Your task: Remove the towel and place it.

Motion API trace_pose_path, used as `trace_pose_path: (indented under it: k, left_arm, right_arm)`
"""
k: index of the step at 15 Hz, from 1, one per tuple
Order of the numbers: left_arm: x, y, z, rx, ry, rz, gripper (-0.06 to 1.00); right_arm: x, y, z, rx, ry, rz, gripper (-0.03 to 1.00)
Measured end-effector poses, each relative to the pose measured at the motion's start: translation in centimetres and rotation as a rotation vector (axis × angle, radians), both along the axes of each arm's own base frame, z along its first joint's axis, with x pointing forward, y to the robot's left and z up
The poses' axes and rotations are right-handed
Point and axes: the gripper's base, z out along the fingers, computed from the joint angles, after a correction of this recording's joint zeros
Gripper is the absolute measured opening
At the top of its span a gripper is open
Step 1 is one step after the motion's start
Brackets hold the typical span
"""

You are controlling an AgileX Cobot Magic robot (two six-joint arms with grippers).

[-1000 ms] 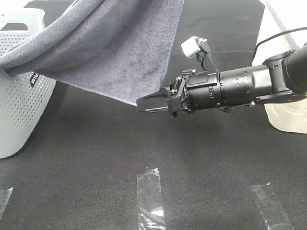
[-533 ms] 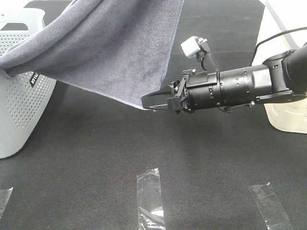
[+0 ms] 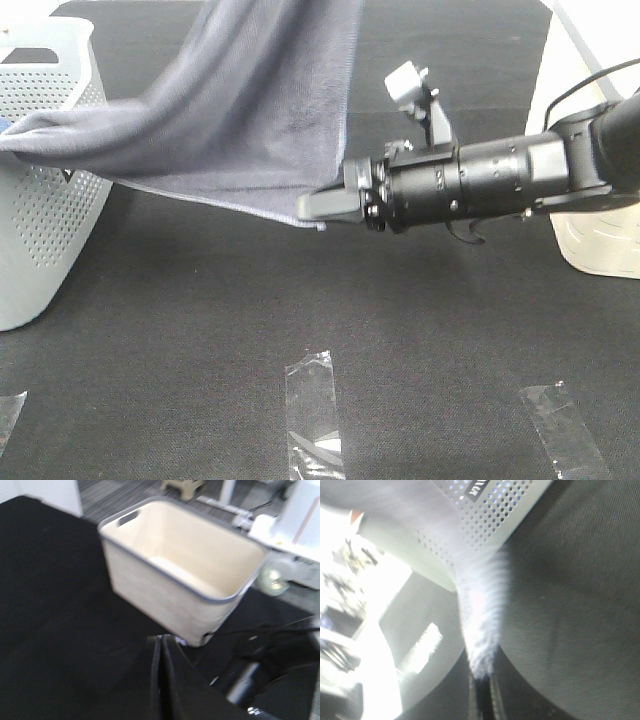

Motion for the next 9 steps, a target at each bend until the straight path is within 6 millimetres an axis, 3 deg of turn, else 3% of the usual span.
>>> trace_pose_path:
  k: [3,6,9]
  left_arm:
    - [0.9,1.2,-0.7,0.082,0.039,0.170,0.00]
    - [1.8,2.1,-1.8,0.160,0.081,0.296,0.00]
    - [3.1,2.0,-4.2,0.251,0.153,0.343,0.00]
  right_arm:
    - [-0.4,-0.6,2.5,-0.080,0.045,-0.049,0.00]
    - [-0.2,-1.2,6.3,-0.227,0.041,-0.045,0.00]
    - [0.3,-2.7,9.7,-0.499,0.072,-0.060,0.00]
